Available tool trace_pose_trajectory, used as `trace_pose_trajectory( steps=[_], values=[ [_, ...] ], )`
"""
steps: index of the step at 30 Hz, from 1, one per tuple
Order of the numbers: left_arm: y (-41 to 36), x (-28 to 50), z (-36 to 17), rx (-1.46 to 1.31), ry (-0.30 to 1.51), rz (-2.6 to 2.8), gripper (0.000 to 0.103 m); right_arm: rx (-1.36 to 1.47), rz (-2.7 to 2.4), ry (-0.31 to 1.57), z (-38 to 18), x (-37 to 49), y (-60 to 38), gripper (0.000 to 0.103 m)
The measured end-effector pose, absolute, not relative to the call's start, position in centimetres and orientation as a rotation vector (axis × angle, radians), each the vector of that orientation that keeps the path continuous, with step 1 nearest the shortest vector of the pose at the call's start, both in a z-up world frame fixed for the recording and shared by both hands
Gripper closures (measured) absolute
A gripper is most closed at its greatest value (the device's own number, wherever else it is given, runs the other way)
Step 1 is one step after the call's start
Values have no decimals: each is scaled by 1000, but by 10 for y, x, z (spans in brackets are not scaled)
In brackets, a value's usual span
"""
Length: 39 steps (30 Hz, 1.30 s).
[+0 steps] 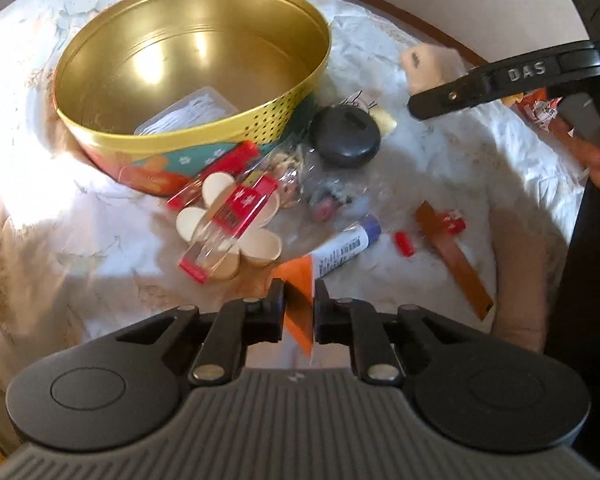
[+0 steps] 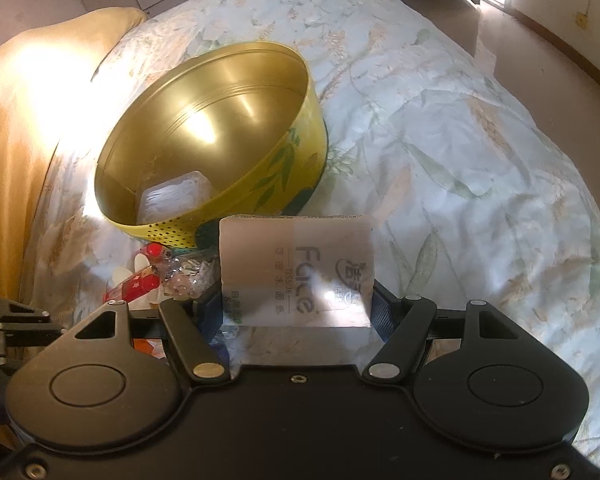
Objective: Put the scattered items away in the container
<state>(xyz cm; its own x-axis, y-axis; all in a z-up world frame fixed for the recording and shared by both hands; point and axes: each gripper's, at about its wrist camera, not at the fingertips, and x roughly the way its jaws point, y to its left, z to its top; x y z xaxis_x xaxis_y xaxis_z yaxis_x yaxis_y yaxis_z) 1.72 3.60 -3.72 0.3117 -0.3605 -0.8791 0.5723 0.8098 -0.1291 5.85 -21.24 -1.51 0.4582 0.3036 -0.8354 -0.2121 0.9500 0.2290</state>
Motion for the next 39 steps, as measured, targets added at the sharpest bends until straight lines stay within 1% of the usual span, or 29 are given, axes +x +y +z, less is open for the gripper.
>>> trace_pose_trajectory(
  steps=[2,6,10,14,16,20,27,31,34,39],
  values=[
    [29,17,-40,238,1098,-624,87,110,315,1057,-16,60,-213,34],
    [26,21,-53,279,1131,-601,80,100,313,1048,-15,59,-213,34],
    [26,23,-52,282,1129,-590,84,93,319,1046,-15,58,-210,34],
    [20,17,-46,303,1110,-641,84,69,313,1034,-14,58,-208,34],
    [20,13,-40,314,1082,-634,84,67,308,1041,-14,59,-208,34],
    [26,7,-15,242,992,-647,85,59,315,1028,-7,65,-207,34],
    [34,1,15,53,878,-648,91,41,338,1038,4,86,-195,34],
    [37,0,13,7,888,-594,93,-34,343,1039,8,104,-176,34],
    [37,-1,10,7,901,-592,102,-68,353,1038,13,117,-160,34],
    [40,2,8,-15,894,-600,102,-134,349,1041,13,140,-129,34]
  ],
)
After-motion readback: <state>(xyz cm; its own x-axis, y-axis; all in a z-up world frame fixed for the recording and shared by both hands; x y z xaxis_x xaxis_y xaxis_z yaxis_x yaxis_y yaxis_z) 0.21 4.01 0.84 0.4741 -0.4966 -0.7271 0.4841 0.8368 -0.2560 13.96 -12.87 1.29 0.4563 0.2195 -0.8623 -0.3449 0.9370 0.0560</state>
